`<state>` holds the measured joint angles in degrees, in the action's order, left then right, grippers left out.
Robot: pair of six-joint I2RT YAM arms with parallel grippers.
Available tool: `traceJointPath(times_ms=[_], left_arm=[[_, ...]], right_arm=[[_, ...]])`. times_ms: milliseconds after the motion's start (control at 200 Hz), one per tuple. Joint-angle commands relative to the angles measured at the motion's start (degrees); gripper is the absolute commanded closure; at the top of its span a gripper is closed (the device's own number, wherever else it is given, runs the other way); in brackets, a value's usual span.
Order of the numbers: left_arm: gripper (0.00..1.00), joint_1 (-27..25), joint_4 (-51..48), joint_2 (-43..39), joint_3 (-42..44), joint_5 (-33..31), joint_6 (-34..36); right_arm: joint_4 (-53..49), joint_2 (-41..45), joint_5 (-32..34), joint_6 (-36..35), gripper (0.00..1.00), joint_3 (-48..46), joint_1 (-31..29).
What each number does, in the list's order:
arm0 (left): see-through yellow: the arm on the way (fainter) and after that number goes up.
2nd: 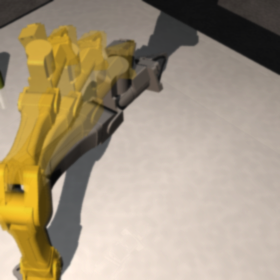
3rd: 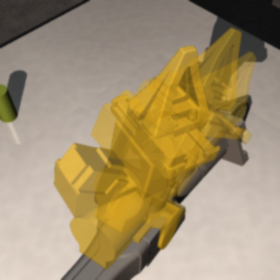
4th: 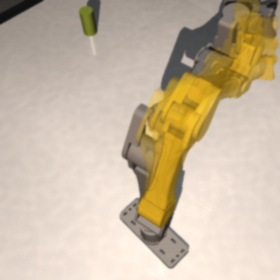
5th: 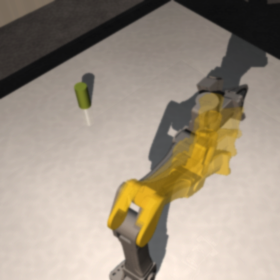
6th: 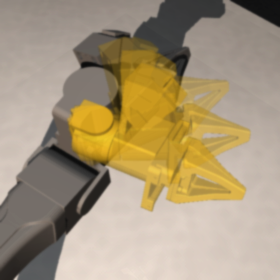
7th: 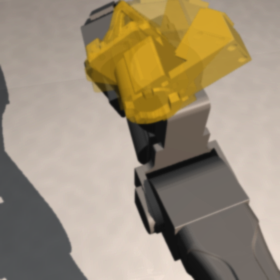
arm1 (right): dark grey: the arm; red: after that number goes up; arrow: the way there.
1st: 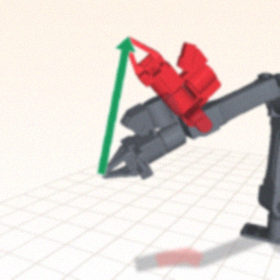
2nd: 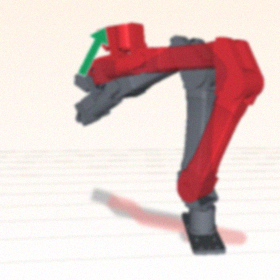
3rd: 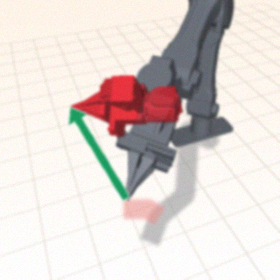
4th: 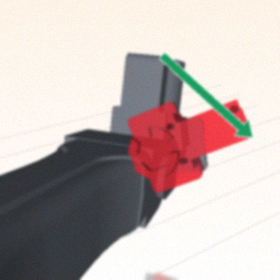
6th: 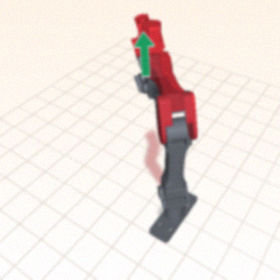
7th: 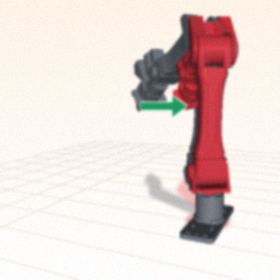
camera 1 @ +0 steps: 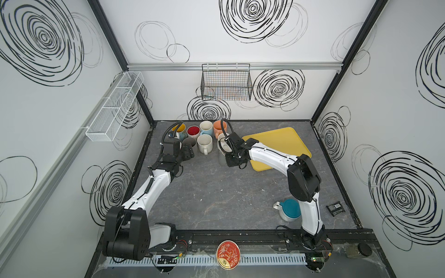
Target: Turn the mug right side up
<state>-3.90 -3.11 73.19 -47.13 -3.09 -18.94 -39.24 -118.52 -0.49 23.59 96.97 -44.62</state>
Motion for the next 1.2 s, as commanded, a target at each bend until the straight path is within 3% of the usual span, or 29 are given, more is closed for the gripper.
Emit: traceJointPath(times_ms=[0, 245, 695, 961, 1066, 1191], left_arm=[[0.17, 1.0, 1.0, -1.8, 0.8, -0.8, 1.4], [0.16, 1.8, 1.1, -1.7, 0.7, -0.2, 1.3], [0.14, 3.9, 0.6, -3.8, 0.8, 0.5, 1.6], [0.05, 5.4, 0.3, -8.2, 1.2, 1.2, 5.3], [0.0, 5.6, 0.0, -10.1, 1.5, 0.6, 7.1], [0.01, 5.1, 0.2, -12.7, 2.3, 1.4, 9.1]], right_arm=[[-1.9, -0.7, 1.8, -0.8, 0.8, 2.7, -0.6], [-2.8, -0.9, 2.5, -1.2, 0.62, 3.7, -1.0], [-3.2, 4.5, 4.8, -1.1, 0.54, 3.0, -1.4], [0.8, 13.9, 13.0, -3.5, 0.5, -3.8, -0.1], [3.6, 19.7, 17.4, -5.4, 0.47, -8.5, 1.5], [9.7, 29.0, 19.4, -7.1, 0.43, -16.2, 5.2]])
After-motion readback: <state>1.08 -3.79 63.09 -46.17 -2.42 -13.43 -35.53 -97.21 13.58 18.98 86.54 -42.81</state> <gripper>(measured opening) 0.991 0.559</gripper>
